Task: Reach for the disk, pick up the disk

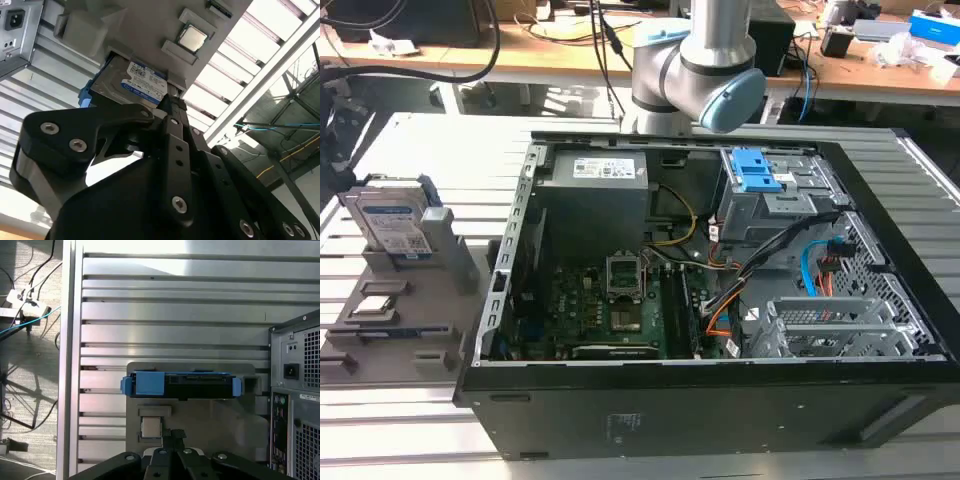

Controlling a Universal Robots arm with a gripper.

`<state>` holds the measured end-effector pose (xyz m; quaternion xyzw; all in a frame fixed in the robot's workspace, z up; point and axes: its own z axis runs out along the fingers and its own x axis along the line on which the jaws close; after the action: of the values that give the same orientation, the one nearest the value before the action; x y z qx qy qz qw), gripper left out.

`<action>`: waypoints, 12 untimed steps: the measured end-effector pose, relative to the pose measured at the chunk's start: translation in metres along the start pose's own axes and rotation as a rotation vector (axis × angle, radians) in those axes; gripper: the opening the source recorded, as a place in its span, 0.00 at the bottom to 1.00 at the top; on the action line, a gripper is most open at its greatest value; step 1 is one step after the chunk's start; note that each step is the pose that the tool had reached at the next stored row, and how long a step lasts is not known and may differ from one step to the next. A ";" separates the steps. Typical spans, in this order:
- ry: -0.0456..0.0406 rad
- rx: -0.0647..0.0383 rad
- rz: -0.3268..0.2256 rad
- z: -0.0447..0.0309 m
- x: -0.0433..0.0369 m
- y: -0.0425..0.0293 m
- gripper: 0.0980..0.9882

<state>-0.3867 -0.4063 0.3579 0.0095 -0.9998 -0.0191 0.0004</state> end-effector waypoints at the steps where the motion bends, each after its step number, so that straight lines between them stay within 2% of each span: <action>1: 0.0004 0.000 -0.008 0.0000 0.0000 0.0000 0.01; 7: 0.0035 0.000 -0.092 0.0000 0.0000 0.0000 0.01; 12: 0.0094 0.000 -0.246 0.0000 0.0000 0.0000 0.01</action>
<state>-0.3867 -0.4063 0.3579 0.1323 -0.9910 -0.0189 0.0028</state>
